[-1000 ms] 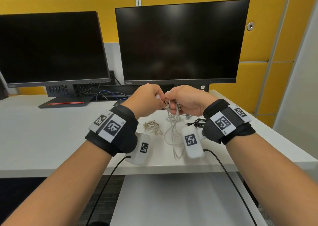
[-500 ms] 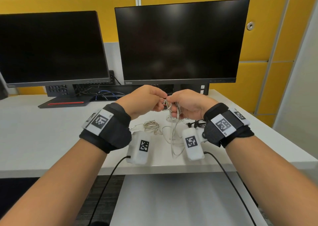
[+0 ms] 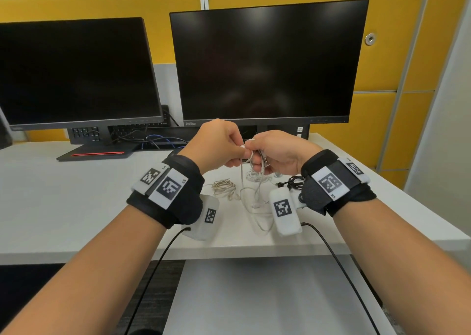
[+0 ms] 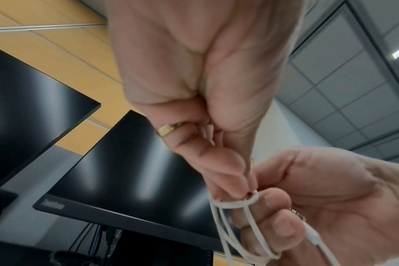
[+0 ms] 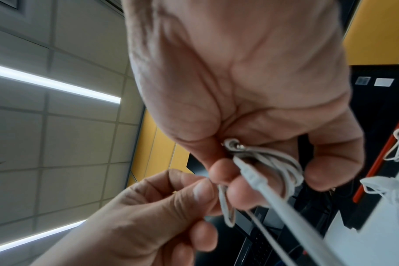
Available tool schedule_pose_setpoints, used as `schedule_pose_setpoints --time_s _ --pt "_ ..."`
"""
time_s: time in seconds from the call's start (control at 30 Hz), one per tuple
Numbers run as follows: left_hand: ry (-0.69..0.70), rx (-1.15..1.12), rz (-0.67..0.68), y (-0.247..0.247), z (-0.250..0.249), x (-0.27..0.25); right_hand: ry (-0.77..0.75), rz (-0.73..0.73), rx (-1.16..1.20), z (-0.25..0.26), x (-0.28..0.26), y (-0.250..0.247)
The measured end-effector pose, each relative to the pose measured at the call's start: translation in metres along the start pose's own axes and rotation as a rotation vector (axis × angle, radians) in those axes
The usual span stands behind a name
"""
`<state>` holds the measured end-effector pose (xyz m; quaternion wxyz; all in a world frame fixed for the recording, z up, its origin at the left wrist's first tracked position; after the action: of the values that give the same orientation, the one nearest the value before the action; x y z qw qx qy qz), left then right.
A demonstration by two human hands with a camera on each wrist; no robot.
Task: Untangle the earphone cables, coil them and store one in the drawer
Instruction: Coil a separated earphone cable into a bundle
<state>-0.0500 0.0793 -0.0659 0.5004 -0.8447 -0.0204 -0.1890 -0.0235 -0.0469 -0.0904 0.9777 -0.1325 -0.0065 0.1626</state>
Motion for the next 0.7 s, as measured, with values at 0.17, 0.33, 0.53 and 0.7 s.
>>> schedule_pose_setpoints --time_s 0.17,0.33,0.53,0.7 --pt "0.065 0.121 0.028 0.005 0.000 -0.002 -0.025 0.014 -0.002 0.003 0.000 -0.002" --pt "0.078 0.132 -0.047 0.007 0.002 0.000 -0.056 0.044 -0.004 0.006 0.000 -0.004" --pt "-0.095 -0.335 -0.066 0.006 0.009 -0.002 -0.129 0.058 0.067 0.015 -0.004 -0.011" --pt "-0.153 -0.462 -0.105 0.009 0.012 0.001 -0.163 0.024 0.041 0.019 -0.008 -0.016"
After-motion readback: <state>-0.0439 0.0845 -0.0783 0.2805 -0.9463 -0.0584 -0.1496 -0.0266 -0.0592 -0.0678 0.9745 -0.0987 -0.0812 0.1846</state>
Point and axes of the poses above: each hand's wrist, its own x-axis towards the middle knuckle, its own y-axis out of the palm, z = x × y, the point moved 4 cm from there along x, towards the middle knuckle, and after that the axes turned 10 degrees about x, right-handed, at the moved point
